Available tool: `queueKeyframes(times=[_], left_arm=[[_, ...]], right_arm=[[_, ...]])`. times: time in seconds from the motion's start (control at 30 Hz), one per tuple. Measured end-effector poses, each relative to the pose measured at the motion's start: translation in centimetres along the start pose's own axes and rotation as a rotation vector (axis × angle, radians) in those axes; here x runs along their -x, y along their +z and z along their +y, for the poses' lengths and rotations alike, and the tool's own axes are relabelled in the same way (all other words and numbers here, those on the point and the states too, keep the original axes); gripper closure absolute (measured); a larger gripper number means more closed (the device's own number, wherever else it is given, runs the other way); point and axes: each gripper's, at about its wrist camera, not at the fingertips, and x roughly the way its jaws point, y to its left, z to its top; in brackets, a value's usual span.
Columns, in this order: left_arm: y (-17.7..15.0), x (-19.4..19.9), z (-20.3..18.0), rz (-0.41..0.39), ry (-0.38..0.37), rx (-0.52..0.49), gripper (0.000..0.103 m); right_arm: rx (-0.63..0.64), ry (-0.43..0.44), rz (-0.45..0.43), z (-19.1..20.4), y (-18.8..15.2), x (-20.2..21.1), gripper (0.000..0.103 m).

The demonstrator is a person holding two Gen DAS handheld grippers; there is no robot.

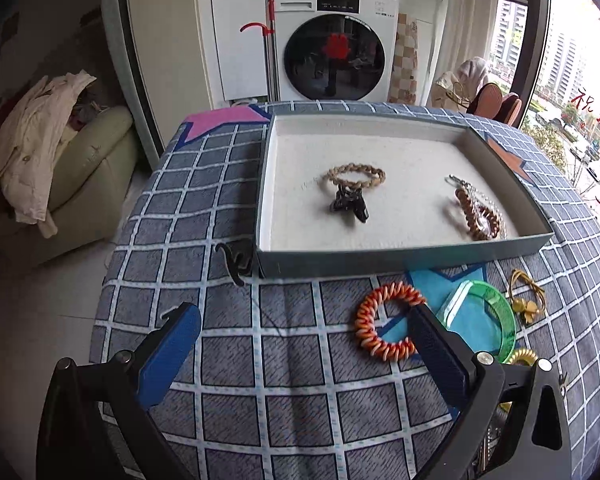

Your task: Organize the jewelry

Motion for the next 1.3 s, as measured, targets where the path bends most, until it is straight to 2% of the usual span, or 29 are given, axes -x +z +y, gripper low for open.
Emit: queueKeyframes(times=[0.2, 0.37, 0.83, 1.1, 1.23, 1.3], left_arm=[[-1.6, -0.6, 0.0, 0.027, 0.019, -0.003, 0.000], [-1.6, -0.6, -0.3, 0.022, 0.026, -0.005, 0.000], [-0.6, -1.8, -1.6, 0.043, 0.016, -0.018, 0.000], [-0.4, -2.5, -2.4, 0.049, 0.018, -0.041, 0.000], [-0.3, -2.6, -2.5, 0.044, 0.016, -0.040, 0.000], [-0.3, -2.6, -2.5, 0.042, 0.013, -0.039, 0.000]], right_arm=[[0.024, -0.058, 0.073, -0.8, -4.8, 0.4, 0.000], [0.064, -0.105, 0.106, -0.8, -7.6, 0.6, 0.000], [0.055, -0.145, 0.119, -0.4, -8.8, 0.3, 0.000], [0.049, -0.165, 0.136, -0.1, -8.8, -0.6, 0.011], [0.036, -0.174, 0.148, -0.2, -8.8, -1.1, 0.023], [0.038, -0.187, 0.142, 0.0, -8.9, -1.3, 0.025]])
